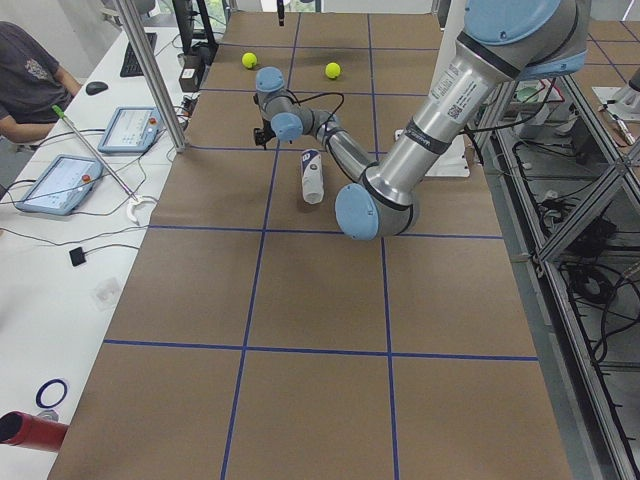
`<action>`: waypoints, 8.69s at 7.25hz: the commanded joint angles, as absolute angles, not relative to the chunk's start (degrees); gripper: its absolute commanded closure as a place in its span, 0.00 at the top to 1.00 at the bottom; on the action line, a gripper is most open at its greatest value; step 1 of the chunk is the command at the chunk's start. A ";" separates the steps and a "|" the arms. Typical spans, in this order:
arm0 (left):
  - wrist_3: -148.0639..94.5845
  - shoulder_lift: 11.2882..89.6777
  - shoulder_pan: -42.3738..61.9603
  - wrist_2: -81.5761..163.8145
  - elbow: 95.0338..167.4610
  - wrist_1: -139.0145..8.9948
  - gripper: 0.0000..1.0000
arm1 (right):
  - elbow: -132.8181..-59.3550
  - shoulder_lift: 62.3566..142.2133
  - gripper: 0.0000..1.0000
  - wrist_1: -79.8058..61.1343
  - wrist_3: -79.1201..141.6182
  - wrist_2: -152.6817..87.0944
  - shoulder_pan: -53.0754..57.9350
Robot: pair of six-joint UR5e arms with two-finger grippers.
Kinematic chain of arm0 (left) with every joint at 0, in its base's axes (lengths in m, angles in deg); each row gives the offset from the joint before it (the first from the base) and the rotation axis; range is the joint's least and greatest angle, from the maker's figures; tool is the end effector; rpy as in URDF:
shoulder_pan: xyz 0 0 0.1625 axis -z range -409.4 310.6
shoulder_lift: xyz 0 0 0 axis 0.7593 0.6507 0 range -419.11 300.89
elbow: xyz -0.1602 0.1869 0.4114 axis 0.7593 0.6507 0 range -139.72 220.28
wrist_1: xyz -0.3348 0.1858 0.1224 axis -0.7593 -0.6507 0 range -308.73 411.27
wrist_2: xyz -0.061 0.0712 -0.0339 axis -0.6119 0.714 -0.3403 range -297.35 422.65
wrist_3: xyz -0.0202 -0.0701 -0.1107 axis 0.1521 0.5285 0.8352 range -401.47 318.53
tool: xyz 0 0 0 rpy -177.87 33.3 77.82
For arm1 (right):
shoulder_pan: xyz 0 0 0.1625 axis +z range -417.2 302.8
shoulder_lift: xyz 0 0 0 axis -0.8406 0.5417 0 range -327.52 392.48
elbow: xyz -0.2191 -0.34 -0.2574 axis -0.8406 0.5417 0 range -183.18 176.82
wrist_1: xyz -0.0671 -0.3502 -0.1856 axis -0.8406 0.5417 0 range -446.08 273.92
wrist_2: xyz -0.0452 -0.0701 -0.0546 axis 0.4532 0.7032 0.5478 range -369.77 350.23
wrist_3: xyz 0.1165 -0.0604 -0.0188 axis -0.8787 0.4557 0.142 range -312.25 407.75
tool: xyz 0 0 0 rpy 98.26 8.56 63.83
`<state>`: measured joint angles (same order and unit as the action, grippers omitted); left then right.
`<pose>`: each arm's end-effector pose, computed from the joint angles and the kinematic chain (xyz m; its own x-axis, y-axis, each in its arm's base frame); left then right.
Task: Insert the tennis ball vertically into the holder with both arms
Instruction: 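Move the left gripper down over the white tennis-ball can, then close the left gripper around the can's open end, then lift the can with the left gripper and turn it upright, opening up, then hold the can upright with the left gripper while the right gripper reaches the nearer ball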
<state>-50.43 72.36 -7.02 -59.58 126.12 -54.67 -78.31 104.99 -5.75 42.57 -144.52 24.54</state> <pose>0.5255 -0.5644 0.2791 0.1826 0.9646 -0.1905 -0.4762 0.2562 0.8412 -0.0524 -0.6394 0.6732 0.6913 -0.1620 0.7042 0.0783 0.9856 0.1499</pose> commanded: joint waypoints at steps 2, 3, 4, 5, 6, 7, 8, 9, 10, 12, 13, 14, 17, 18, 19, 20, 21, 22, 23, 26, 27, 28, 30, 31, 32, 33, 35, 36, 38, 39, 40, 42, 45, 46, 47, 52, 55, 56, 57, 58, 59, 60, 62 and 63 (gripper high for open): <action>-56.76 76.68 -11.43 -55.04 127.20 -44.01 0.95 | -78.33 105.25 0.99 -5.75 42.56 -146.18 24.54; -58.16 76.85 -14.39 -49.55 127.11 -43.92 0.95 | -78.15 105.25 0.99 -5.75 42.56 -146.18 24.54; -59.47 76.77 -15.64 -47.67 127.03 -43.74 0.94 | -77.98 105.16 1.00 -5.75 42.56 -146.18 24.54; -59.57 76.59 -15.74 -47.65 127.11 -43.65 0.95 | -77.97 105.16 1.00 -5.75 42.56 -146.18 24.54; -59.58 76.33 -15.91 -47.65 127.20 -43.65 0.95 | -77.89 105.16 1.00 -5.75 42.56 -146.26 24.54; -59.75 76.24 -16.09 -47.48 126.94 -43.65 0.95 | -77.80 105.25 1.00 -5.75 42.65 -146.27 24.54; -59.75 76.15 -16.27 -47.47 126.76 -43.13 0.96 | -77.89 105.25 1.00 -5.75 42.65 -146.27 24.54; -59.66 76.15 -16.79 -47.47 126.68 -42.43 0.96 | -77.89 105.25 1.00 -5.75 42.57 -146.27 24.54; -59.75 75.98 -17.06 -47.47 126.67 -42.42 0.97 | -77.80 105.25 1.00 -5.75 42.65 -146.27 24.54; -59.66 75.27 -17.58 -47.47 126.50 -42.51 0.99 | -77.71 105.25 1.00 -5.75 42.65 -146.27 24.54; -59.66 75.27 -18.11 -47.47 126.41 -42.42 0.99 | -77.71 105.25 0.99 -5.75 42.65 -146.27 24.54; -59.58 75.27 -18.29 -47.39 125.98 -42.51 0.99 | -77.62 105.25 1.00 -5.75 42.65 -146.27 24.54; -59.75 75.36 -18.82 -45.63 124.22 -43.04 0.99 | -77.71 105.25 1.00 -5.75 42.65 -146.27 24.54; -59.75 75.45 -18.82 -45.63 123.43 -43.12 0.99 | -77.71 105.25 0.99 -5.75 42.65 -146.27 24.54; -59.75 75.54 -18.99 -45.63 123.16 -43.12 0.99 | -77.71 105.25 1.00 -5.75 42.65 -146.27 24.54; -59.75 75.54 -18.99 -45.63 122.81 -43.21 0.98 | -77.71 105.25 0.99 -5.75 42.65 -146.27 24.54; -59.75 75.54 -19.08 -45.63 122.72 -43.21 0.93 | -77.71 105.25 1.00 -5.75 42.65 -146.27 24.54; -59.66 75.54 -19.17 -45.63 122.72 -43.39 0.85 | -77.97 105.25 0.99 -5.75 42.65 -146.27 24.54; -59.58 75.80 -18.99 -45.54 122.81 -43.82 0.68 | -78.24 105.25 1.00 -5.75 42.65 -146.27 24.54; -53.74 76.06 -15.76 -44.84 124.30 -55.16 0.58 | -78.41 105.25 1.00 -5.84 42.65 -147.06 24.54; -48.12 75.98 -14.35 -44.84 124.21 -63.69 0.57 | -78.41 105.16 1.00 -5.93 42.65 -146.97 24.54; -41.01 75.89 -13.29 -44.75 124.04 -72.57 0.57 | -78.50 105.16 1.00 -5.93 42.65 -146.97 24.54; -26.51 75.28 -12.22 -37.09 123.43 -93.30 0.56 | -78.50 105.07 1.00 -5.84 42.65 -146.97 24.54; -21.66 75.27 -12.49 -32.49 121.07 -102.71 0.56 | -78.41 104.99 1.00 -5.84 42.57 -146.97 24.36; -17.60 75.27 -12.58 -30.01 119.22 -108.98 0.52 | -78.50 104.99 1.00 -5.84 42.56 -146.97 24.36; -14.61 75.27 -12.84 -26.59 118.16 -112.87 0.52 | -78.50 104.90 1.00 -5.84 42.56 -146.97 24.27; -12.38 75.27 -15.46 -17.72 116.23 -119.91 0.52 | -78.50 104.72 1.00 -5.93 42.65 -147.06 24.27; -12.47 75.27 -17.48 -11.68 113.95 -126.12 0.52 | -78.50 104.81 1.00 -5.93 42.57 -147.14 24.27; -13.17 75.19 -19.60 -5.21 109.72 -134.60 0.52 | -79.20 104.81 1.00 -5.93 42.57 -147.23 24.27; -13.43 73.27 -19.78 -4.68 109.71 -134.71 0.52 | -79.20 104.81 1.00 -5.93 42.65 -147.23 24.01; -13.87 72.47 -19.87 -4.32 109.71 -135.40 0.52 | -79.20 104.81 1.00 -6.01 42.65 -147.15 23.75; -20.53 72.55 -23.80 -0.83 108.93 -138.99 0.53 | -79.20 104.90 0.99 -6.01 42.65 -147.06 23.48; -25.30 72.64 -27.59 1.38 108.57 -140.59 0.56 | -79.64 104.90 1.00 -6.01 42.65 -147.06 23.22; -25.30 72.81 -27.78 1.57 108.48 -140.60 0.57 | -79.99 105.07 1.00 -6.01 42.74 -147.06 23.31; -25.30 72.46 -27.87 1.57 108.22 -140.68 0.59 | -80.17 105.16 1.00 -6.01 42.65 -147.06 23.22; -25.12 72.20 -29.19 1.66 108.22 -140.86 0.75 | -80.44 105.07 1.00 -6.01 42.65 -147.06 23.22; -25.03 72.11 -29.63 1.66 108.13 -140.95 0.82 | -80.44 105.16 1.00 -6.01 42.65 -147.06 23.22; -25.03 72.11 -29.63 1.66 108.13 -140.95 0.83 | -80.44 105.16 0.99 -6.01 42.65 -147.06 23.22; -24.95 72.02 -29.63 1.57 108.13 -140.95 0.83 | -80.44 105.08 1.00 -6.01 42.65 -147.06 23.22; -24.95 72.02 -29.63 1.57 108.13 -140.95 0.83 | -80.44 105.07 1.00 -6.01 42.57 -147.06 23.13; -25.03 72.02 -29.63 1.57 108.13 -140.95 0.84 | -80.52 104.90 1.00 -6.01 41.69 -147.14 22.87; -24.95 72.02 -29.63 1.57 108.13 -140.95 0.84 | -82.70 105.07 1.00 -6.01 39.51 -147.32 21.65; -24.95 72.02 -29.63 1.57 108.13 -140.95 0.84 | -93.90 109.79 1.00 -6.01 31.35 -147.06 17.10; -24.86 72.02 -29.63 1.57 108.22 -140.95 0.84 | -97.10 110.78 1.00 -6.01 26.96 -146.62 13.85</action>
<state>-24.93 72.02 -29.63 1.57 108.14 -140.95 -91.88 108.72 -6.01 32.09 -147.06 17.58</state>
